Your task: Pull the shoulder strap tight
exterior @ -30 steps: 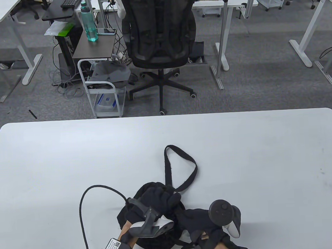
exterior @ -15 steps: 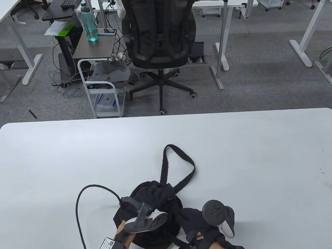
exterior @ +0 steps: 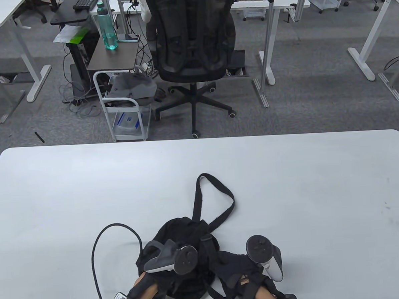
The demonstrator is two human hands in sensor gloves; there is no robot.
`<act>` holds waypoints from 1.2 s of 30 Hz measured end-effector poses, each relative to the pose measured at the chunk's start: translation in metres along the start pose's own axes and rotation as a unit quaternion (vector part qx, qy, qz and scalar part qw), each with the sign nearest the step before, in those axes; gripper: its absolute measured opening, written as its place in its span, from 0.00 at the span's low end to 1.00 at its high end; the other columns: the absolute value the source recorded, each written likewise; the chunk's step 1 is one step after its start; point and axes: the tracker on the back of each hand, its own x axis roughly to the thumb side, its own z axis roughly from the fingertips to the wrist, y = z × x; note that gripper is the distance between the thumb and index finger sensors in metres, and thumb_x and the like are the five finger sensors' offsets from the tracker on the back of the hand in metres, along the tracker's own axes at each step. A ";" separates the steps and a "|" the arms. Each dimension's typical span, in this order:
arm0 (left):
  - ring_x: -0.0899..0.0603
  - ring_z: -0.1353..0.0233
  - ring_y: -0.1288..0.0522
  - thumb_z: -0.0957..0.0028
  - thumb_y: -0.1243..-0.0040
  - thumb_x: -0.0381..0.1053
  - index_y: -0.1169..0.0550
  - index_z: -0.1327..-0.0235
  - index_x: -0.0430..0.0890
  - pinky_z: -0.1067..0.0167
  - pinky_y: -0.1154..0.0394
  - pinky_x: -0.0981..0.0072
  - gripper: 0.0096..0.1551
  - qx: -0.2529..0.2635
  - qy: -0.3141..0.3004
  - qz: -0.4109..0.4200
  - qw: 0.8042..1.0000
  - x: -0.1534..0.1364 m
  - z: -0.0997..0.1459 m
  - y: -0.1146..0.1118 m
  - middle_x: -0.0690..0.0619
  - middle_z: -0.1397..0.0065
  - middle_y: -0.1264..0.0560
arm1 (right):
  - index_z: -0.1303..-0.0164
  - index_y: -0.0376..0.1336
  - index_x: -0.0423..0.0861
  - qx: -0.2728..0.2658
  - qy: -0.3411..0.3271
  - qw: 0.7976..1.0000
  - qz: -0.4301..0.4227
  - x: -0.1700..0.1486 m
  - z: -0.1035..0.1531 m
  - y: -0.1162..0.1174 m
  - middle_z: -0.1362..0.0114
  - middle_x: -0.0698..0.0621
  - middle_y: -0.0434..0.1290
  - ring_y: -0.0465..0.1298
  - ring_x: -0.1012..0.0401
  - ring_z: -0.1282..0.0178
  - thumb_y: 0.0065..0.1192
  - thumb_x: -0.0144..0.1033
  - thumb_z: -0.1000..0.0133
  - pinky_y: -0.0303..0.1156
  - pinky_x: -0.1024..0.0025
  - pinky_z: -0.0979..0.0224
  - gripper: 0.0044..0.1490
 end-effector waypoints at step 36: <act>0.47 0.34 0.33 0.71 0.43 0.76 0.49 0.22 0.53 0.35 0.31 0.57 0.63 -0.032 0.092 0.023 0.995 0.007 -0.026 -0.026 0.60 0.31 0.33 | 0.43 0.71 0.39 0.041 -0.106 0.971 -0.211 0.011 0.024 -0.025 0.41 0.34 0.78 0.73 0.37 0.36 0.69 0.42 0.51 0.62 0.34 0.34 0.29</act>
